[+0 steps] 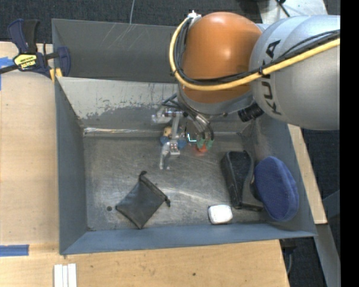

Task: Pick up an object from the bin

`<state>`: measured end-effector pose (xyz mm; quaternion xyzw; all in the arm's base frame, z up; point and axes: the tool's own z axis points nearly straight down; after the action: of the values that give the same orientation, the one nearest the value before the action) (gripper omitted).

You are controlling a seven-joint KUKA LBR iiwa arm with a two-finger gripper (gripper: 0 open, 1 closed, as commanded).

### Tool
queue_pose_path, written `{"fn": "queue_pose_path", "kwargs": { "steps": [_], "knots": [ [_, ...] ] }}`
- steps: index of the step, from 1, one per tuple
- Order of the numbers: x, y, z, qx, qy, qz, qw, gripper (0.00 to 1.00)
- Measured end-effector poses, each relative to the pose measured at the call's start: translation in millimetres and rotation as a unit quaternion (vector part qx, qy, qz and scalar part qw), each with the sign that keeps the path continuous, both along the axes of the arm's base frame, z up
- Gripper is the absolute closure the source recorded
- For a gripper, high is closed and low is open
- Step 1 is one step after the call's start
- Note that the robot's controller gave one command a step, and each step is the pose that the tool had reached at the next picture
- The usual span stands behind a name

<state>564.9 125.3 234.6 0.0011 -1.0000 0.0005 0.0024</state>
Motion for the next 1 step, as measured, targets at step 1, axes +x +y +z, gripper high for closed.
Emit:
{"fn": "queue_pose_path", "kwargs": {
  "steps": [1],
  "knots": [
    [-59.2,-63.2,-156.4,0.000,-0.0011,0.114,0.9935,0.00]
  ]
}}
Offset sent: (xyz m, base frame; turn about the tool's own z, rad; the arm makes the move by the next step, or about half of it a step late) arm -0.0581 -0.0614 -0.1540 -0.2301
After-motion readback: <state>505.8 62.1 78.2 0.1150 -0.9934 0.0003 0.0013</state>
